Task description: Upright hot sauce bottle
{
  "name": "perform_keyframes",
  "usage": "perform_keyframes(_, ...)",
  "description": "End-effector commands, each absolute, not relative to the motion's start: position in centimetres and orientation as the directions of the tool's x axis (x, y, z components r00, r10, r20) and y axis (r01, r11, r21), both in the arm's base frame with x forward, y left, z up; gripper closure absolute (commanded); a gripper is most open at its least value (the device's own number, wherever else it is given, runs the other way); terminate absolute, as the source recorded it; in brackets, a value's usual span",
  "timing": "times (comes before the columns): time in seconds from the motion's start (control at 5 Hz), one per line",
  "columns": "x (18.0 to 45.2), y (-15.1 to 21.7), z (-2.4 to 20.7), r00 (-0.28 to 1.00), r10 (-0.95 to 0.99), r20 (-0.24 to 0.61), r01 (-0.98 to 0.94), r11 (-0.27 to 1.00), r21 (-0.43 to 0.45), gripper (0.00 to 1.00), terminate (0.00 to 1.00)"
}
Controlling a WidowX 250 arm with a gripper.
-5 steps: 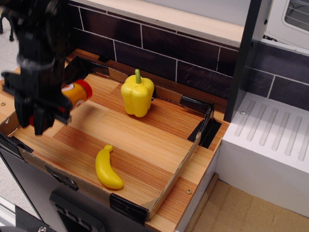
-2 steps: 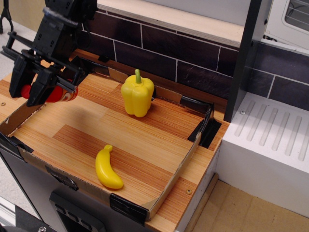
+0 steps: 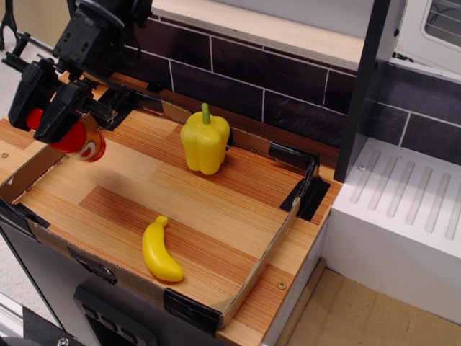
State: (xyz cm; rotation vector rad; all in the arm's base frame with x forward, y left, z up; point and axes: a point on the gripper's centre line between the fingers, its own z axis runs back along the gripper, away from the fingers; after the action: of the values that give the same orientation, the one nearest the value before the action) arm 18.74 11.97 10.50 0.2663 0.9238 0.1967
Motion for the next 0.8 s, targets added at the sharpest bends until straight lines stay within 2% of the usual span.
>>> perform_keyframes(0.0,18.9,11.2,10.7,0.448,0.202,-0.871,-0.083,0.979,0.184,1.0,0.0)
perform_keyframes(0.6,17.6,10.6,7.8,0.34,0.191,-0.921,-0.149,0.978,0.148,1.0,0.0)
